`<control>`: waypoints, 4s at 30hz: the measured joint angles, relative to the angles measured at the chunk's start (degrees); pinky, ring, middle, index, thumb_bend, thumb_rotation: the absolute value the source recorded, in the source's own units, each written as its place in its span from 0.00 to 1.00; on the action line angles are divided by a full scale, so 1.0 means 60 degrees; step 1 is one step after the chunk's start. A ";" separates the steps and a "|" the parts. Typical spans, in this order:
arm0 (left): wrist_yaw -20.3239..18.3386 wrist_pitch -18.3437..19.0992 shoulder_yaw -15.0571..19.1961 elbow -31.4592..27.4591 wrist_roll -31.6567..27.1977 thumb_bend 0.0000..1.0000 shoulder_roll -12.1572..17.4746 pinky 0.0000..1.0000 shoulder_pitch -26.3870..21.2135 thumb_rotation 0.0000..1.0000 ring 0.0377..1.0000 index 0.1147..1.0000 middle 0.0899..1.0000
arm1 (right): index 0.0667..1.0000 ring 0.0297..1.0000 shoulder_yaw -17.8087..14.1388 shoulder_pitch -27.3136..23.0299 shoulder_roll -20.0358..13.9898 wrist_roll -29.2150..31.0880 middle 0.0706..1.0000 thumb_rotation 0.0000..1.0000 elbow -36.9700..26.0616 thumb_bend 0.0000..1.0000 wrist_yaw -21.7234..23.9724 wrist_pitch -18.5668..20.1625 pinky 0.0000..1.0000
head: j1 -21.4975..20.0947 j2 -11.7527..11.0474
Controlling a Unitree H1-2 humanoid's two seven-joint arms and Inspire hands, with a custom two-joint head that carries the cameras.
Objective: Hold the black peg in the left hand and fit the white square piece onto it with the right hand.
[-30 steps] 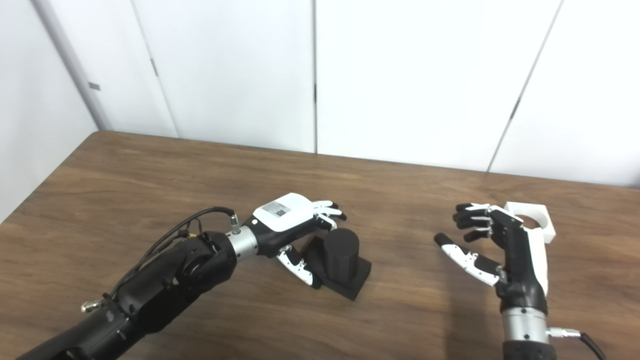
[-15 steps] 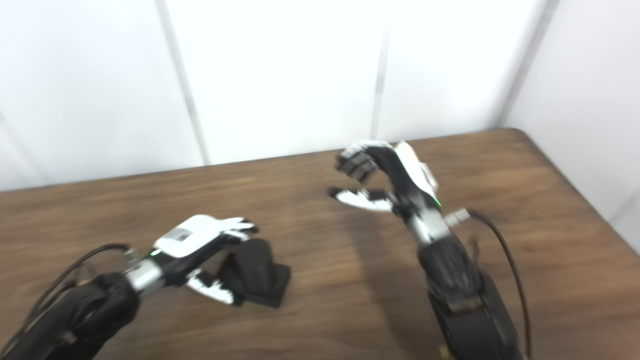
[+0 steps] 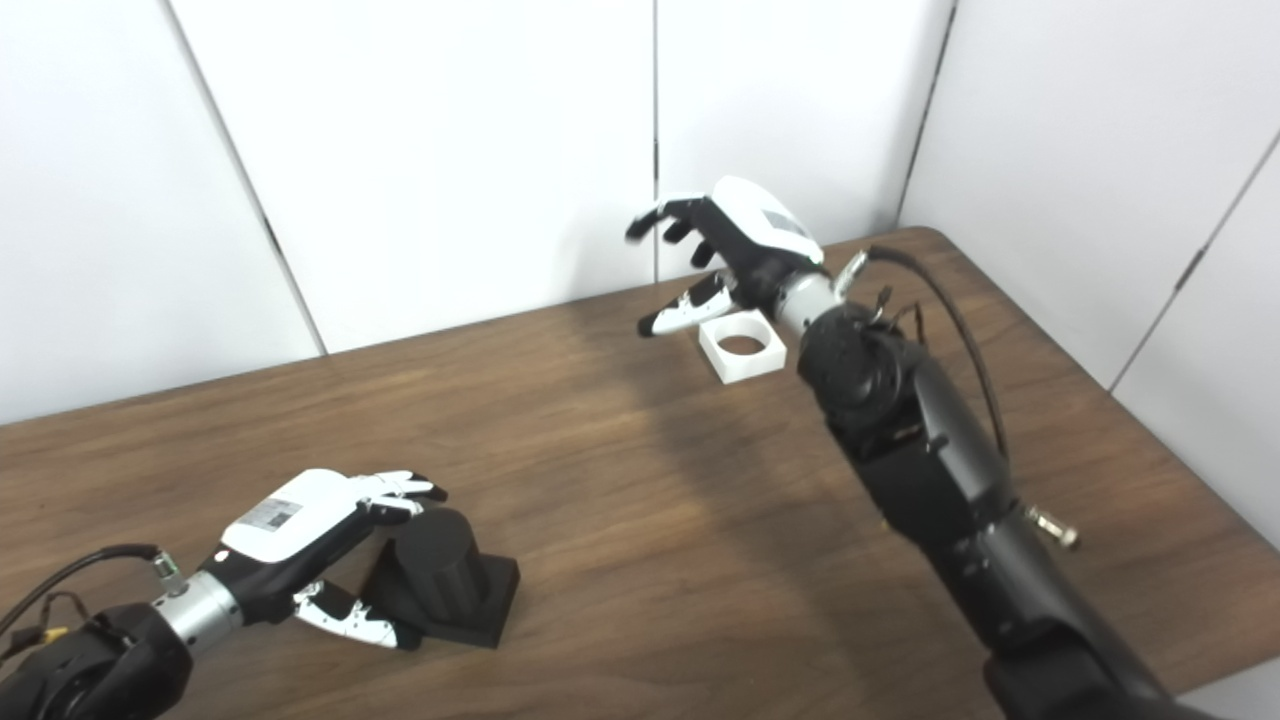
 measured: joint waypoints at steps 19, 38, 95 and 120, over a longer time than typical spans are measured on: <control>0.0196 -0.0317 0.0173 -0.0021 0.0001 0.52 0.0035 0.84 0.0290 0.06 0.90 0.42 0.85 | 0.92 0.97 0.2047 -0.1943 -0.2501 0.0087 0.97 0.34 0.1984 1.00 0.4097 -0.0358 0.82 | -0.0103 -0.0118; 0.0382 -0.0458 0.0265 0.0033 -0.0065 0.52 0.0043 0.85 0.0450 0.06 0.90 0.42 0.86 | 0.99 1.00 0.2530 -0.2148 -0.2742 -0.0708 1.00 0.37 0.2924 1.00 0.5022 -0.0365 0.97 | -0.0045 -0.0030; -0.0241 0.0241 0.0372 -0.0879 -0.0099 0.52 0.0161 0.83 0.0789 0.06 0.89 0.42 0.85 | 0.83 0.90 0.3305 -0.2535 -0.1282 -0.1749 0.92 0.23 0.6094 0.83 0.2269 -0.1266 0.77 | 0.0409 0.0365; -0.0304 0.0262 0.0445 -0.0986 -0.0111 0.52 0.0160 0.84 0.0914 0.06 0.90 0.42 0.86 | 0.45 0.79 0.3426 -0.2387 -0.1578 -0.1982 0.79 0.14 0.6150 0.52 0.1371 -0.2267 0.68 | 0.0409 0.0571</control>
